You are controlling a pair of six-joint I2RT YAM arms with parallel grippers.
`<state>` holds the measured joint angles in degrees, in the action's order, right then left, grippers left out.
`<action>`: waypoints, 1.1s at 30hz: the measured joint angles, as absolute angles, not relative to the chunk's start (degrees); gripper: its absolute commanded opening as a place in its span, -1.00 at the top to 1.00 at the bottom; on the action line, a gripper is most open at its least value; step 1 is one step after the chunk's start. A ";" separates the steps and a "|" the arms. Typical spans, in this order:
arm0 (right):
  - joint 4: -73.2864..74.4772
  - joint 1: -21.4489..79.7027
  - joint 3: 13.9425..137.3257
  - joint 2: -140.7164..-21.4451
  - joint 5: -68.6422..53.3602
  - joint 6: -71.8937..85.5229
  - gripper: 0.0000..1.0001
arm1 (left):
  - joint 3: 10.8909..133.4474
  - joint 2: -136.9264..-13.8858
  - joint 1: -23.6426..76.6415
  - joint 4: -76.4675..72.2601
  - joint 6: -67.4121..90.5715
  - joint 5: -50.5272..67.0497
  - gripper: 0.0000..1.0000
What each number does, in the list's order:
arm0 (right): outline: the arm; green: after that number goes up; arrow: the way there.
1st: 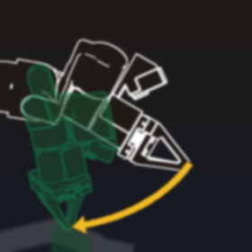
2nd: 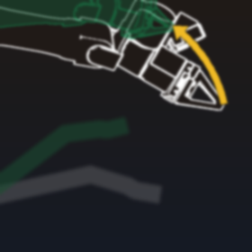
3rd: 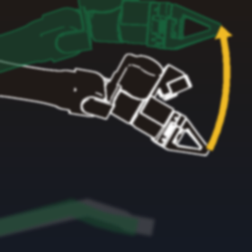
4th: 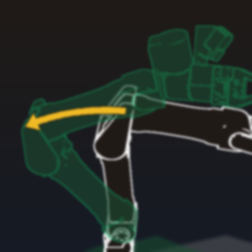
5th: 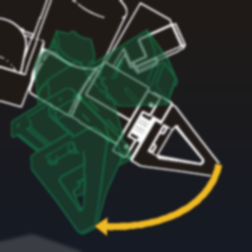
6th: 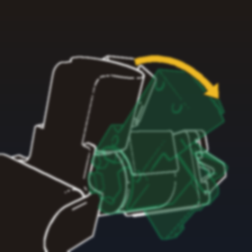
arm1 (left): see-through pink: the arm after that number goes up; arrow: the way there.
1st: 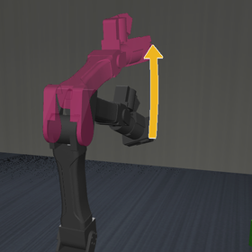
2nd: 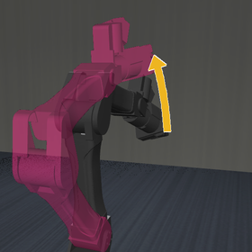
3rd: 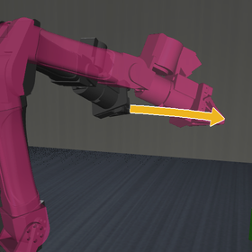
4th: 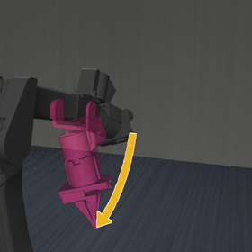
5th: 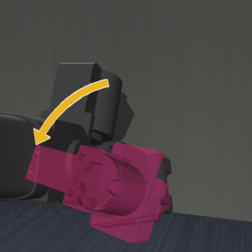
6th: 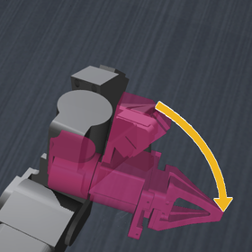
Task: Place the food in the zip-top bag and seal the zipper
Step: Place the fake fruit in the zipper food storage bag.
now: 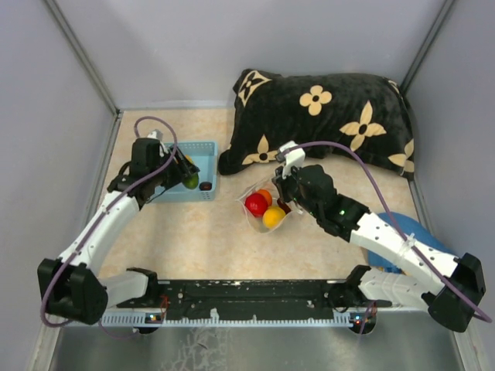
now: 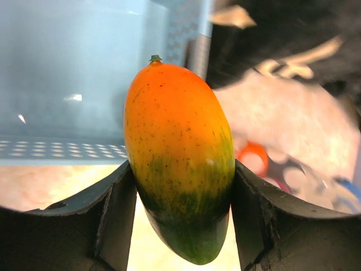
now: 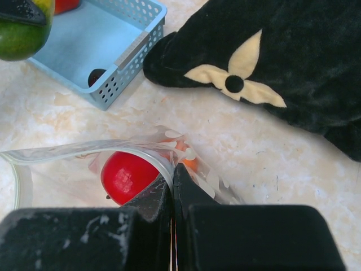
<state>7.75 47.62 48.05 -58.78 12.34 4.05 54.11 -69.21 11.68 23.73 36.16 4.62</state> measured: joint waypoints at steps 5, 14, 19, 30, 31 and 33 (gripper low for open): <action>7.77 47.62 48.49 -58.78 12.40 3.40 1.00 | 54.15 -64.14 20.27 23.16 34.06 6.61 0.19; 7.68 47.62 49.87 -58.81 12.36 0.10 1.00 | 53.47 -57.06 27.99 23.70 32.73 14.31 0.20; 7.66 47.62 50.00 -59.57 12.36 -0.71 1.00 | 53.45 -52.88 28.86 23.49 32.12 20.62 0.21; 7.09 47.59 50.81 -61.08 12.10 -0.95 1.00 | 53.47 -54.96 41.82 20.71 31.90 27.53 0.21; 6.87 47.62 50.81 -61.10 11.97 -0.93 1.00 | 53.49 -55.70 43.13 20.49 31.90 27.44 0.21; 6.76 47.62 50.81 -61.21 11.73 -0.91 1.00 | 53.76 -57.71 45.91 20.34 31.88 26.68 0.20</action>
<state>6.76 47.62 50.81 -61.21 11.73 -0.91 53.76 -57.71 45.91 20.34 31.88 26.68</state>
